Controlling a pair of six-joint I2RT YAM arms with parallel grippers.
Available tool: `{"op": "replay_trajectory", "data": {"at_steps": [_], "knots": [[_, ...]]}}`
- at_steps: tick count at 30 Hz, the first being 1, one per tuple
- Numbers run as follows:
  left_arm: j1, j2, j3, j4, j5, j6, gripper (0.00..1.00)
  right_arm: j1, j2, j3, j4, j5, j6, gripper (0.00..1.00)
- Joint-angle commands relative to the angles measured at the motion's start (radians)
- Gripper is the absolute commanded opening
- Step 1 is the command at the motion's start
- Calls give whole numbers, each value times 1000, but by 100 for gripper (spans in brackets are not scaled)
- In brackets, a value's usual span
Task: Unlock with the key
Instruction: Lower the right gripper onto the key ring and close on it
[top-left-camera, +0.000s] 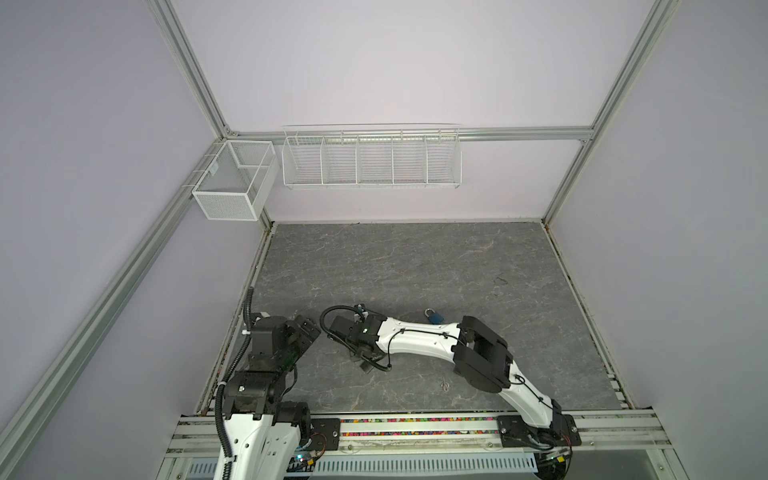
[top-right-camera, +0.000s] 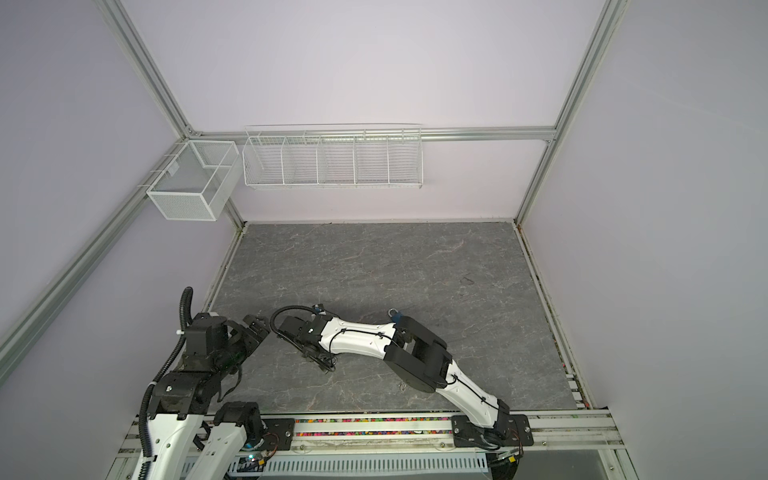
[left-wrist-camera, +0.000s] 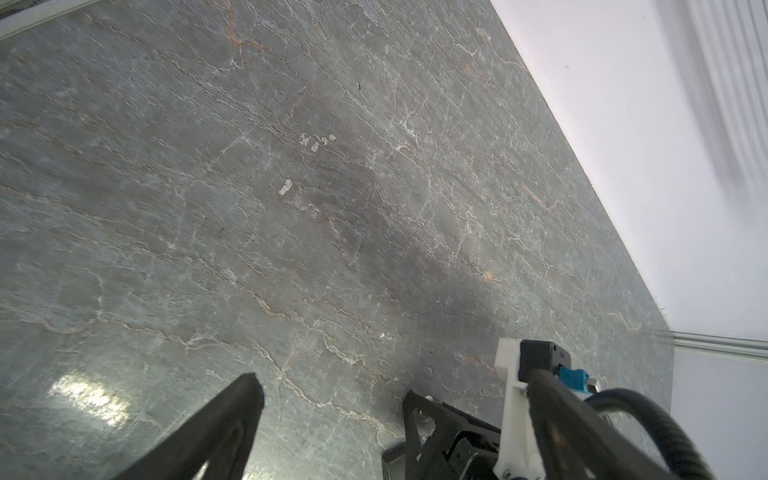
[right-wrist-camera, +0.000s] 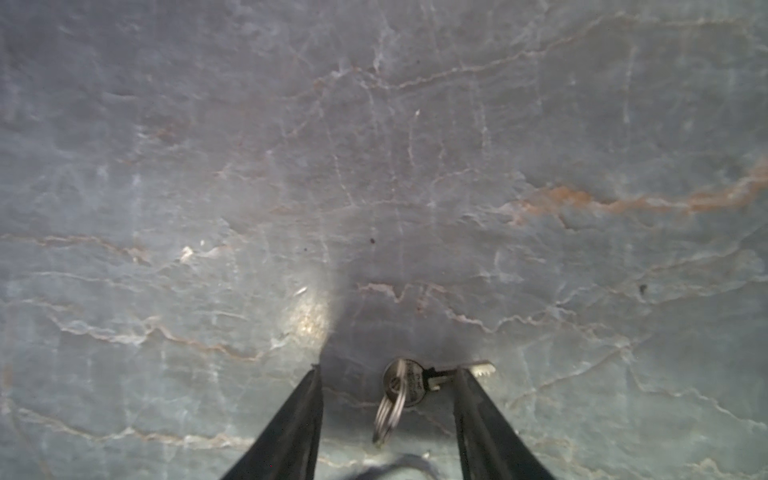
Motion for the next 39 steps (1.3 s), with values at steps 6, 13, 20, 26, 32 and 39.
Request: {"op": "replay_trajectory", "data": {"at_steps": [6, 13, 20, 26, 32, 39], "knots": [[2, -11, -16, 2, 19, -22, 100, 9, -10, -14, -64, 65, -8, 53], [1, -11, -24, 12, 37, -26, 100, 4, -84, -96, -39, 71, -31, 51], [1, -13, -20, 21, 60, -22, 100, -21, -161, -208, 12, 17, -44, 50], [1, 2, -16, 44, 99, -19, 100, -34, -220, -265, 42, 2, -99, 48], [1, 5, -3, 45, 97, -11, 100, -12, -246, -264, 119, -69, -178, 49], [1, -2, 15, 20, 86, -4, 100, -15, -215, -231, 145, -97, -288, 48]]}}
